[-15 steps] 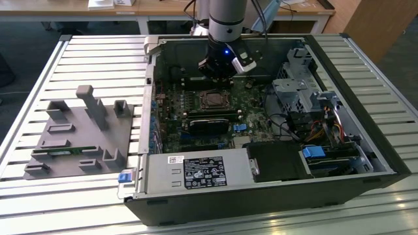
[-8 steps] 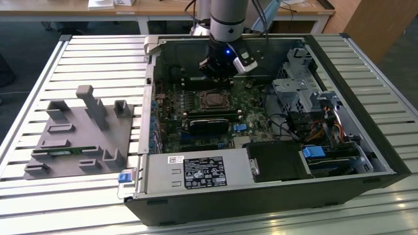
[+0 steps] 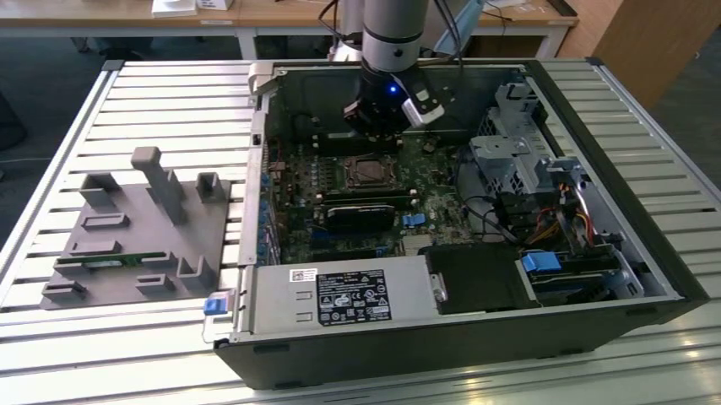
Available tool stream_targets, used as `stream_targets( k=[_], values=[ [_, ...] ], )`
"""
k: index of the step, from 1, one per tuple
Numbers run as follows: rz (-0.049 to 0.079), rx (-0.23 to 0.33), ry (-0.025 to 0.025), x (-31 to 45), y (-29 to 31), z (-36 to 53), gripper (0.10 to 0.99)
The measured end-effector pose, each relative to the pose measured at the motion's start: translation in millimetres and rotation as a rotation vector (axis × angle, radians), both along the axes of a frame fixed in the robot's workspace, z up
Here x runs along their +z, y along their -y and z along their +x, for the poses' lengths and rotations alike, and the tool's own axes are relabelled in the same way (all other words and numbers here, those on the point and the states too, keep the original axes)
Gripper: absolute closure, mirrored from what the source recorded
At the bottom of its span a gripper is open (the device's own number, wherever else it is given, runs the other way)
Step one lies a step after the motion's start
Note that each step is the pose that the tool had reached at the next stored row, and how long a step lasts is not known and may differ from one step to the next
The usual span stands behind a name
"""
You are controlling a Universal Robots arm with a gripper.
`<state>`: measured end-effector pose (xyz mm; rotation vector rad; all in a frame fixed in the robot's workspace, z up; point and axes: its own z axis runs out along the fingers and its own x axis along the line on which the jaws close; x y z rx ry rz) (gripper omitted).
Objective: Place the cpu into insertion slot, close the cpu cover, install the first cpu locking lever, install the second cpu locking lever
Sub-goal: 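Install the first cpu locking lever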
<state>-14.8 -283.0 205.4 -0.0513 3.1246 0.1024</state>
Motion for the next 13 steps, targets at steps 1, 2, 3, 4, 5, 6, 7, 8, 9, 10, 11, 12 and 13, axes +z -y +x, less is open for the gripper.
stream_targets(
  k=[1,2,3,4,5,6,7,8,9,10,11,12,13],
  values=[
    [0.000,0.000,0.0000,0.0,0.0,-0.6,0.980],
    [0.000,0.000,0.0001,0.0,0.0,-0.9,0.980],
    [0.000,0.000,0.0000,-0.1,0.0,-1.2,0.980],
    [0.000,0.000,0.0000,-0.1,0.0,-1.4,0.980],
    [0.000,0.000,0.0000,-0.1,0.0,-1.6,0.980],
    [0.000,0.000,0.0000,-0.3,0.0,-1.7,0.980],
    [0.000,0.000,0.0000,-0.5,0.0,-1.7,0.980],
    [-0.001,0.000,0.0001,-0.9,0.0,-1.7,0.980],
    [-0.002,0.000,0.0000,-1.2,0.0,-1.8,0.980],
    [-0.005,0.000,0.0000,-1.7,0.0,-1.8,0.980],
    [-0.009,0.000,0.0000,-2.2,0.0,-1.8,0.980],
    [-0.012,0.000,0.0000,-2.7,0.0,-1.8,0.980],
    [-0.014,0.000,0.0000,-3.2,0.0,-1.8,0.980]
  ],
)
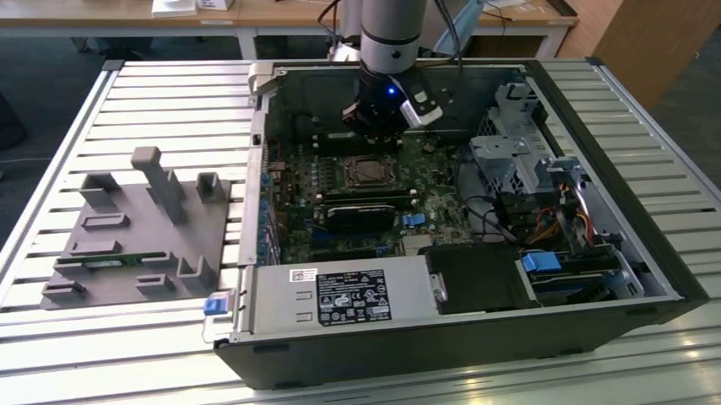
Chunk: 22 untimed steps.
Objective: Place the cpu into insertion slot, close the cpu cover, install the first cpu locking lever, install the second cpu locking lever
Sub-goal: 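Install the first cpu locking lever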
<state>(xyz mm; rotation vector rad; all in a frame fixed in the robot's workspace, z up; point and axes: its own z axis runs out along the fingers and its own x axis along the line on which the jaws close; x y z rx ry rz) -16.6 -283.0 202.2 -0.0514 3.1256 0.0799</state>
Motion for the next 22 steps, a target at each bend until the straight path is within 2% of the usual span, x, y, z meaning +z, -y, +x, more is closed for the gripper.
stream_targets(
  k=[6,9,17,22],
  values=[
    [-0.023,0.000,0.0000,-2.7,-0.1,0.0,0.980],
    [-0.030,0.000,-0.0001,-4.0,-0.7,0.0,0.980],
    [-0.030,0.000,0.0000,-5.7,-4.8,0.0,0.980],
    [-0.030,0.000,0.0000,4.6,-4.9,0.0,0.980]
  ],
)
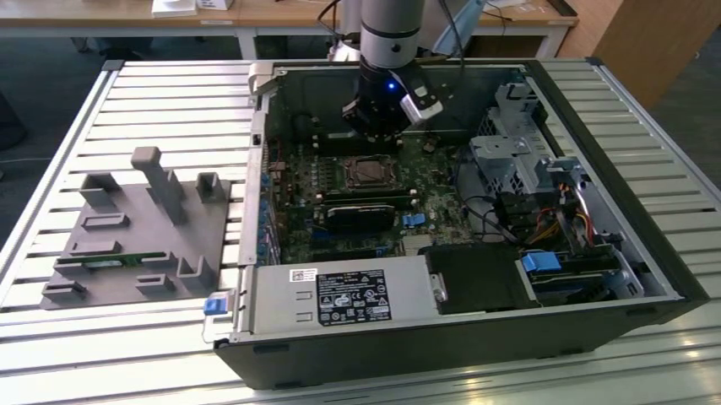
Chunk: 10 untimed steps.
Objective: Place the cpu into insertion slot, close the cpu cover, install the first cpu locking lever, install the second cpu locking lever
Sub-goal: 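Install the first cpu locking lever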
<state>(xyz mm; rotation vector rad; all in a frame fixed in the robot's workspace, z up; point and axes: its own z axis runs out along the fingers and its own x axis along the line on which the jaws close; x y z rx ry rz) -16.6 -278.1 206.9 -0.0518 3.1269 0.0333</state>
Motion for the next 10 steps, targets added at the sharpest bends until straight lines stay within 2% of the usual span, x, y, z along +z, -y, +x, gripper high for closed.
stream_targets(
  k=[10],
  values=[
    [0.000,0.000,0.0000,0.9,4.9,0.0,0.980]
  ],
)
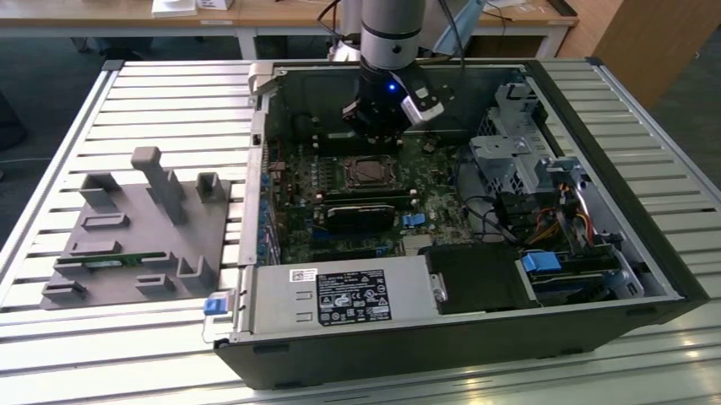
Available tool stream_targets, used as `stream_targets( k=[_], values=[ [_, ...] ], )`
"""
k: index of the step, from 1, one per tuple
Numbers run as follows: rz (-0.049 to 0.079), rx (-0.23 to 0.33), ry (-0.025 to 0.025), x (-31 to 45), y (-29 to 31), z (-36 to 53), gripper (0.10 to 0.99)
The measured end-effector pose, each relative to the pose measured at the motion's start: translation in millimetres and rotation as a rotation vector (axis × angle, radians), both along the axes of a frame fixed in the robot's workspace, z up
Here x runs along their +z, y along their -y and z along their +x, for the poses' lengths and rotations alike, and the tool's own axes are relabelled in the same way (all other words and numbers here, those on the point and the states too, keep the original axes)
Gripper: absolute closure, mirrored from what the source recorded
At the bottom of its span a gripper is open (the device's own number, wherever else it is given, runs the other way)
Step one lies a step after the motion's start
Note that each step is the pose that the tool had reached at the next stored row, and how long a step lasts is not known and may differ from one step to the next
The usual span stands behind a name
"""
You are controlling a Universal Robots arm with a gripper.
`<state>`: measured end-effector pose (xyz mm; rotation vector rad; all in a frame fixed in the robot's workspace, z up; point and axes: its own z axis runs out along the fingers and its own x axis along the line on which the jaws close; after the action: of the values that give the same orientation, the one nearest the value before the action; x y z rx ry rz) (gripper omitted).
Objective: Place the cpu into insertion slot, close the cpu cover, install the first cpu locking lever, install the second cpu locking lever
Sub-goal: 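Install the first cpu locking lever, then install the second cpu locking lever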
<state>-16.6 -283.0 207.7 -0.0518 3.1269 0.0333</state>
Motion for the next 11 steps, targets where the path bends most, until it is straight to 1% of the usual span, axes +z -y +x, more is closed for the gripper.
stream_targets(
  k=[11],
  values=[
    [0.000,0.000,0.0000,0.0,4.5,0.0,0.980]
  ],
)
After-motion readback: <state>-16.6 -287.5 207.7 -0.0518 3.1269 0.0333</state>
